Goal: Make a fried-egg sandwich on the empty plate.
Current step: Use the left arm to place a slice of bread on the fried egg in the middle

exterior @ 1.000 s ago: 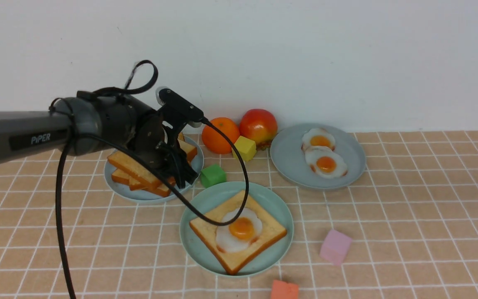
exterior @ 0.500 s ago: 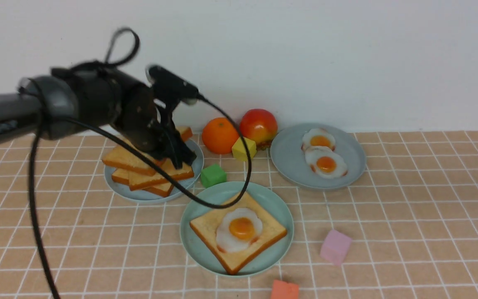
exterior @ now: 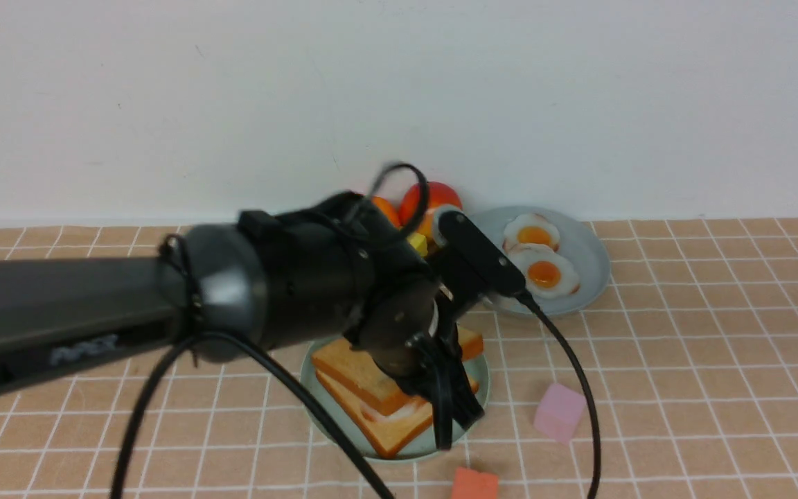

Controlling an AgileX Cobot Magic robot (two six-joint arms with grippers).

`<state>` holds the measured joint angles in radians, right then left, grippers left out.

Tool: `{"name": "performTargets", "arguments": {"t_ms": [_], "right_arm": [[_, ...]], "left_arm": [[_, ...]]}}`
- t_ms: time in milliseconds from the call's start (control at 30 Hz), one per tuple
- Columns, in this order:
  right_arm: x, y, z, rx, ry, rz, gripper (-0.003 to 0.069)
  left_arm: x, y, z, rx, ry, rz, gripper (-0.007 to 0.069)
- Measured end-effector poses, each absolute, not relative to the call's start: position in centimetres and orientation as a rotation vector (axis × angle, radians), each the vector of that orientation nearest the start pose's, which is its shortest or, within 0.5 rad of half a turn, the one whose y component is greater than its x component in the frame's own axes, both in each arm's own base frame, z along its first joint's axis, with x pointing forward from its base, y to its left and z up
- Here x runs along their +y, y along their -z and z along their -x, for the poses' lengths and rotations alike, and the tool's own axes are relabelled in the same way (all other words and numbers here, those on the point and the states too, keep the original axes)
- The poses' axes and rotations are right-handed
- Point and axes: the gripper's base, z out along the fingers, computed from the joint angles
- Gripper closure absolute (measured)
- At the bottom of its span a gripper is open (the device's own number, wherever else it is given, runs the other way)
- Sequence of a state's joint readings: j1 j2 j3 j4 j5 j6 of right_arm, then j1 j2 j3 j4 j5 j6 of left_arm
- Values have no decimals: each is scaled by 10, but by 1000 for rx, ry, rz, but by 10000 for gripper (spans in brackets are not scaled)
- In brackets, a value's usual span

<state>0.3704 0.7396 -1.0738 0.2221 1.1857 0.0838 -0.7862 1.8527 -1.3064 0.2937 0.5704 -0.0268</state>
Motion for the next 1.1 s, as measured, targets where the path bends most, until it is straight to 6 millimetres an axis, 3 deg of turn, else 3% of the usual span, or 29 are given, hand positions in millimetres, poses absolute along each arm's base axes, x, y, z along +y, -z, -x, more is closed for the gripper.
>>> {"name": "performTargets", "arguments": {"t_ms": [167,667,1100], "right_arm": [[52,-405,-78,2331,-532,350,559],[49,-408,-66,2301,-558,355,552],[50,-406,-64,2329,-570,366,545]], "left_arm": [[-274,-205,-294,2277,-10,-1212,538],[-275,-203,-293,2284,-2,-1210,539],[-275,-203,-293,2290,5,-1204,374]]}}
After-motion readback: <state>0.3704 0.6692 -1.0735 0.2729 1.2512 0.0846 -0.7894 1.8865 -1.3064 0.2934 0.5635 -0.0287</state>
